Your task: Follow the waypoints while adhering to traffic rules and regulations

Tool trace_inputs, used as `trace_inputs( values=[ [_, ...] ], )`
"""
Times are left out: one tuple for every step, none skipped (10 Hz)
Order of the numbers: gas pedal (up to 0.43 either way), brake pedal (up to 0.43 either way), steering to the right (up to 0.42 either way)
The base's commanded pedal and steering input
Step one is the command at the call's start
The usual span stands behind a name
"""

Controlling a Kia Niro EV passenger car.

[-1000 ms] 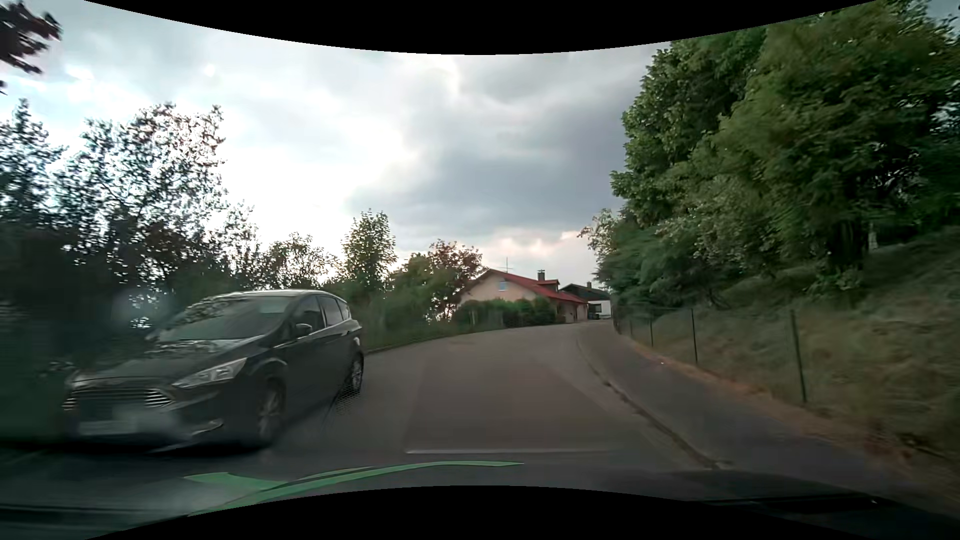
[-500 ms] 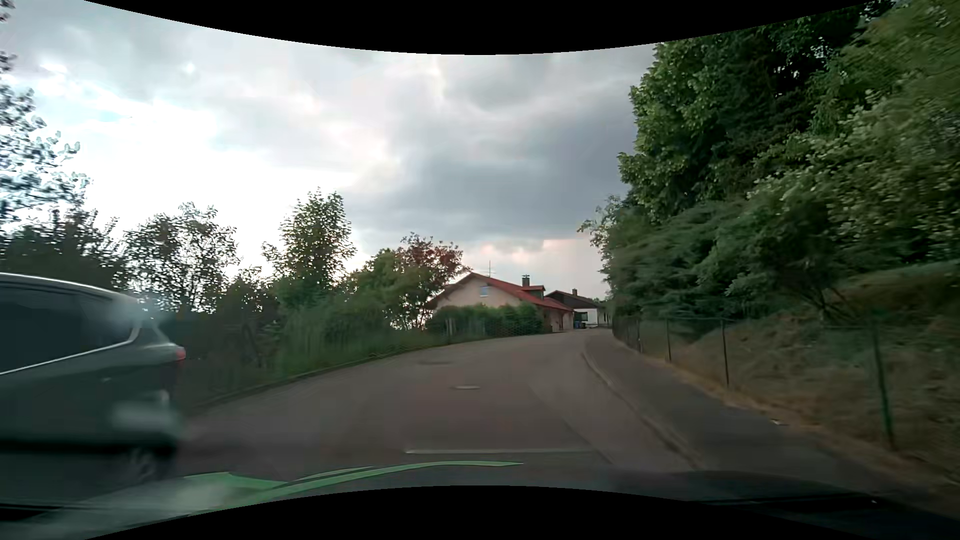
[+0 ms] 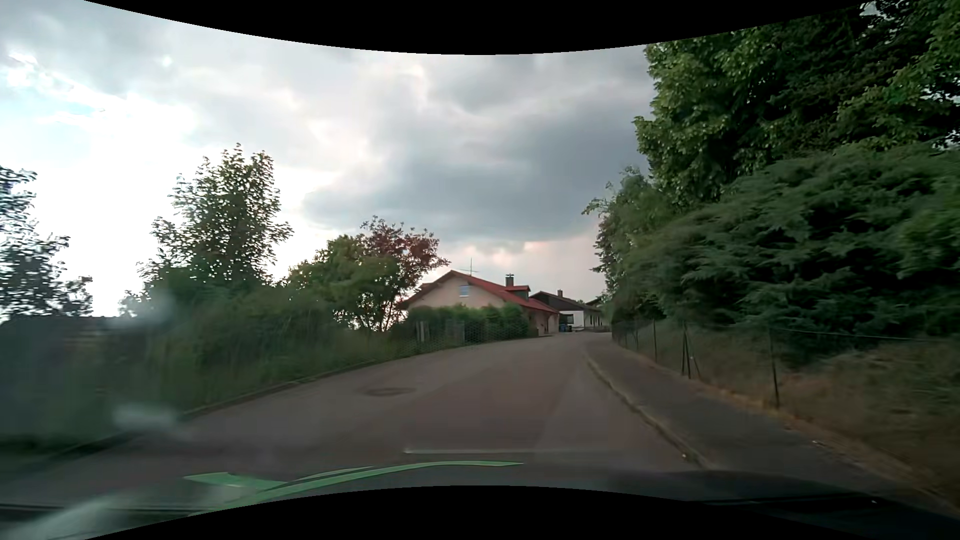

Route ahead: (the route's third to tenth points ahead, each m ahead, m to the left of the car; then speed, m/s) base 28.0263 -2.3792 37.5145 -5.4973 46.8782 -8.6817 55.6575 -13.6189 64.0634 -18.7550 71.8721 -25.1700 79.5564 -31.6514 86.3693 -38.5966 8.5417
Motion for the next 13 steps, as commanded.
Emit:
trace_inputs(
  values=[
    [0.118,0.000,0.046],
    [0.110,0.000,0.047],
    [0.110,0.000,0.048],
    [0.110,0.000,0.048],
    [0.098,0.000,0.050],
    [0.098,0.000,0.051],
    [0.098,0.000,0.051],
    [0.098,0.000,0.051],
    [0.098,0.000,0.050],
    [0.098,0.000,0.050],
    [0.098,0.000,0.050],
    [0.098,0.000,0.050],
    [0.098,0.000,0.048]
  ],
)
